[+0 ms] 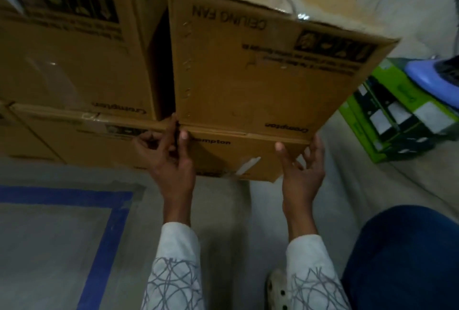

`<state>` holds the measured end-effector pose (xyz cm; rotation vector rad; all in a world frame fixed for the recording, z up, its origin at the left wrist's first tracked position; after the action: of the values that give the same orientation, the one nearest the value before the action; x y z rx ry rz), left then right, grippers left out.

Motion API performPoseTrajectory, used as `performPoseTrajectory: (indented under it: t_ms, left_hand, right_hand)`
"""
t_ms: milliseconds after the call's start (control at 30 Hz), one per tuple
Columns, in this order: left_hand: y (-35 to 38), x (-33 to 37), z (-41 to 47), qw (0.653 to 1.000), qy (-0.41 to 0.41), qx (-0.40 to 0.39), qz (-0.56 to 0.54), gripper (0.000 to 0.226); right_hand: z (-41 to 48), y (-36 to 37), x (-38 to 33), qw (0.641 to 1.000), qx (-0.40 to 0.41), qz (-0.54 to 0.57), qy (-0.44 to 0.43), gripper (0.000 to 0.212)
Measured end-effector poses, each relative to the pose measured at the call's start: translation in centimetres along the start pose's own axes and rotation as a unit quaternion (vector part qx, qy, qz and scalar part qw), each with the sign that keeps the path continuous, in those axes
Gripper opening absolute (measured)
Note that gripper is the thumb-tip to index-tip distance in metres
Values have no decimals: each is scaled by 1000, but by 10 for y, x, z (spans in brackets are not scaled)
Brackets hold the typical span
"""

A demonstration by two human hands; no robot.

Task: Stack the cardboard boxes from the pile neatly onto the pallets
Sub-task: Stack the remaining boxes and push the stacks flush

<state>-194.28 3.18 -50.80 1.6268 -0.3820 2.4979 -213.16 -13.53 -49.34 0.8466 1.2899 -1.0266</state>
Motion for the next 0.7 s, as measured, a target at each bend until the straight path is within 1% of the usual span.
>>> performPoseTrajectory:
  t_ms: [200,400,533,633,700]
  left_hand:
    - [0,-1,3,998,-19,11,-64,30]
    - [-2,4,2,996,-23,24,-82,28]
    - [-3,4,2,995,-11,37,-90,27]
    - [-1,0,4,994,-18,46,-97,27]
    - [-2,-3,4,992,-13,42,-114,26]
  right_hand:
    - [-4,7,0,1000,24,12,0,82]
    - [-4,5,-2,999,27,25,14,77]
    - [-1,2,2,999,31,39,6,74]
    - [1,2,3,998,39,43,4,73]
    - [2,0,2,998,49,44,6,71]
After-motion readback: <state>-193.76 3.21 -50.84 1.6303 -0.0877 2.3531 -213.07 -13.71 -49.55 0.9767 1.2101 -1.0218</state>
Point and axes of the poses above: each hand's wrist, its own z-axis towards the middle knuckle, its own y-axis out of the palm, x = y × z, the point moved 4 cm from there along z, towards the middle knuckle, and after that the axes turned 13 degrees about -x, right-handed, at the moved point
